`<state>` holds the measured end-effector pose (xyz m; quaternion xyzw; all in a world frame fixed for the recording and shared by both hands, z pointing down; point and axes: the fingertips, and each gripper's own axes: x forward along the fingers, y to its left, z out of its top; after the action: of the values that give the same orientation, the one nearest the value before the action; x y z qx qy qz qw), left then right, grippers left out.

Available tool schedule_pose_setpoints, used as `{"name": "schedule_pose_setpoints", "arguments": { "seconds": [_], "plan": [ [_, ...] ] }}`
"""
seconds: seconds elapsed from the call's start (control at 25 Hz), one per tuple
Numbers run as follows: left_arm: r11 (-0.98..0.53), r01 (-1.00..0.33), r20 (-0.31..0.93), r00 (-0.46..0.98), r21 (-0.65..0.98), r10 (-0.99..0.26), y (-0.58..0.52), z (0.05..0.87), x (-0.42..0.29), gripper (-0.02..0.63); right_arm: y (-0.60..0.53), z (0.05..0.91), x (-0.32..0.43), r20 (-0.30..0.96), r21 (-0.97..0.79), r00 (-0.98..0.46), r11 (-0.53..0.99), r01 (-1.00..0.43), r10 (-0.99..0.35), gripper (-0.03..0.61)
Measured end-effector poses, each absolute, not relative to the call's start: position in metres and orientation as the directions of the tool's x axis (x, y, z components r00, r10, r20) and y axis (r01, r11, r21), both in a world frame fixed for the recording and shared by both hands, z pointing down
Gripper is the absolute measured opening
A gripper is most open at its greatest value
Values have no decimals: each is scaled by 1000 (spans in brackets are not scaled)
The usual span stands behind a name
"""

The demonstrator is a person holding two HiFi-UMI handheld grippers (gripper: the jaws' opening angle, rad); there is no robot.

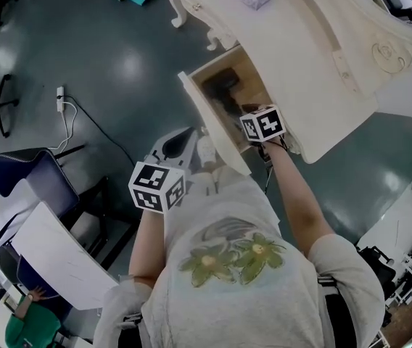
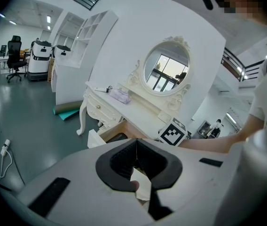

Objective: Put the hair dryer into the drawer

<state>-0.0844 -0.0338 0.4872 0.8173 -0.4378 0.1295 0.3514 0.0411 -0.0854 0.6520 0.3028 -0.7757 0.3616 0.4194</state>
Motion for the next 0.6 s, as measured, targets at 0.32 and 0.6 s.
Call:
{"name": "schedule_pose_setpoints", "arguments": {
  "seconds": [0.32, 0.6],
  "plan": [
    [-410, -797, 476, 597, 443, -646, -24, 464, -77, 11, -67, 571, 25, 704, -440, -646, 533, -723, -294, 116],
    [-449, -786, 436, 613, 425, -659, -14, 445, -67, 11, -52, 480, 17, 497, -432, -742, 613, -662, -450, 31]
  ]
}}
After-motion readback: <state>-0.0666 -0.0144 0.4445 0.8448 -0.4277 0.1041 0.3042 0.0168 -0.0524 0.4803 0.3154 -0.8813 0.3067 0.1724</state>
